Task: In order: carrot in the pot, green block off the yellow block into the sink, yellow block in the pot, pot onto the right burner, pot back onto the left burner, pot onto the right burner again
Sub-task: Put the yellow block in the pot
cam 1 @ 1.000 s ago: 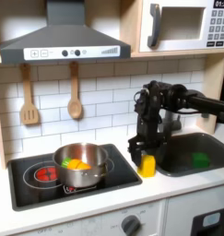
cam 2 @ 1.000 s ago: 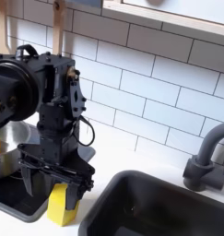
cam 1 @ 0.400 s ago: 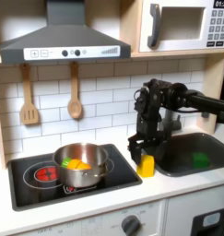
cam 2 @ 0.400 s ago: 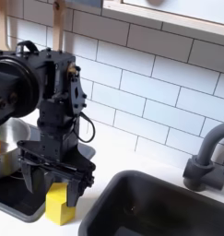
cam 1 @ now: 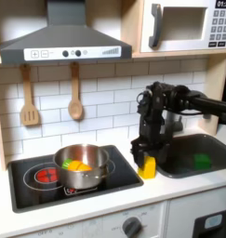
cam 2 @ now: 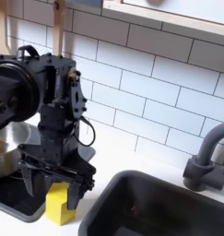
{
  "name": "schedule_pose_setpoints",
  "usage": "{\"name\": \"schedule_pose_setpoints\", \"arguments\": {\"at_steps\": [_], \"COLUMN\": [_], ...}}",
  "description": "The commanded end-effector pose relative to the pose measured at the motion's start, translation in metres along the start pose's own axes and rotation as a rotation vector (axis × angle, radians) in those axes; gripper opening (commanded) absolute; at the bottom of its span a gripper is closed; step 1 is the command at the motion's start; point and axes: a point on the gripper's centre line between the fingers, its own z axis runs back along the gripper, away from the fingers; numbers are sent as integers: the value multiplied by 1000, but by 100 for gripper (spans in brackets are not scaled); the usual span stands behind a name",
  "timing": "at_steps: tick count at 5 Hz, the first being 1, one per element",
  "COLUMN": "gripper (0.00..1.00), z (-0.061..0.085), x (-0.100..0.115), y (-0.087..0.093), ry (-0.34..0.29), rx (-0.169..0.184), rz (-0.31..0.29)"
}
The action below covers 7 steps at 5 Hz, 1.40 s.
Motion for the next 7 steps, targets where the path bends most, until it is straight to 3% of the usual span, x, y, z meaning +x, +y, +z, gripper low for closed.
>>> {"name": "schedule_pose_setpoints", "arguments": {"at_steps": [1, 4, 7], "gripper": [100, 100, 100], "z": [-6, -10, -28], "x": [-1, 2, 2], "y": [-2, 5, 6], "ry": [6, 8, 59], "rx": [11, 27, 21], "rz": [2, 25, 31]}}
